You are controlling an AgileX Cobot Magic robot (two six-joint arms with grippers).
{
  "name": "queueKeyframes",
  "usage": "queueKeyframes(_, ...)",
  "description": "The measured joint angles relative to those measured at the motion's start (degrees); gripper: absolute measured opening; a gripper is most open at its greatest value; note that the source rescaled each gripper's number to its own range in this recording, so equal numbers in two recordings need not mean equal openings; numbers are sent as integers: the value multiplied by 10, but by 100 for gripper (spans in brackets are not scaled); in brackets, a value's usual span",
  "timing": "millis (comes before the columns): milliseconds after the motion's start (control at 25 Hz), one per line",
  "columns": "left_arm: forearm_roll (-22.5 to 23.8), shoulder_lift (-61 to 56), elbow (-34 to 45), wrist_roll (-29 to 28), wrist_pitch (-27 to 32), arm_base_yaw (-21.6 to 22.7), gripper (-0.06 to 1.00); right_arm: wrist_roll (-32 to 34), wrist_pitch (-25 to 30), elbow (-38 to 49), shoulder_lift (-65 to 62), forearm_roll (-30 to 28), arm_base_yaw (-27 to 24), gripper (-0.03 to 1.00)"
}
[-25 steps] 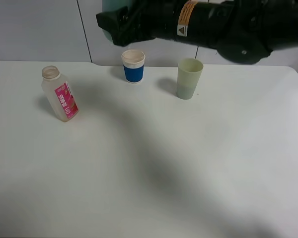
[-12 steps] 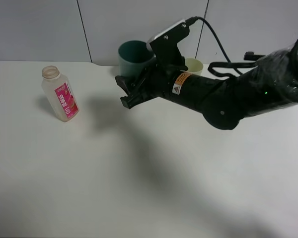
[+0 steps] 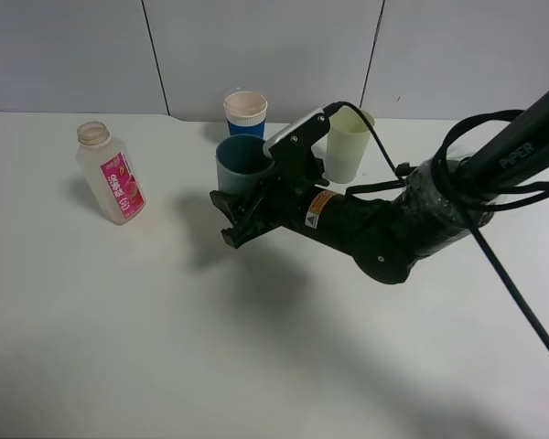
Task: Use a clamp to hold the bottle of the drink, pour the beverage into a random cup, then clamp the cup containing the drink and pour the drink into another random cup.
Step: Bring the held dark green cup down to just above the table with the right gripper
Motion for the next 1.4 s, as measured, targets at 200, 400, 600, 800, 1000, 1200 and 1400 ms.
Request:
queueKeyframes(200,0,0,0,0,0,0,100,0,-24,-1,42,-2,0,0)
queueKeyframes(400,0,0,0,3,0,0,100,0,-51,-1,72,-1,0,0)
queueKeyframes(600,0,0,0,3,0,0,100,0,-89,-1,104,-2,-2,0)
queueKeyframes(800,0,0,0,0,0,0,100,-2,-121,-1,120,-3,-2,0)
queueKeyframes(1000,0,0,0,0,0,0,100,-3,-127,-1,123,-6,-2,0)
queueKeyframes(1200,0,0,0,3,0,0,100,-3,-127,-1,123,-6,-2,0)
queueKeyframes(1400,0,0,0,3,0,0,100,-4,-118,-1,124,-12,-2,38)
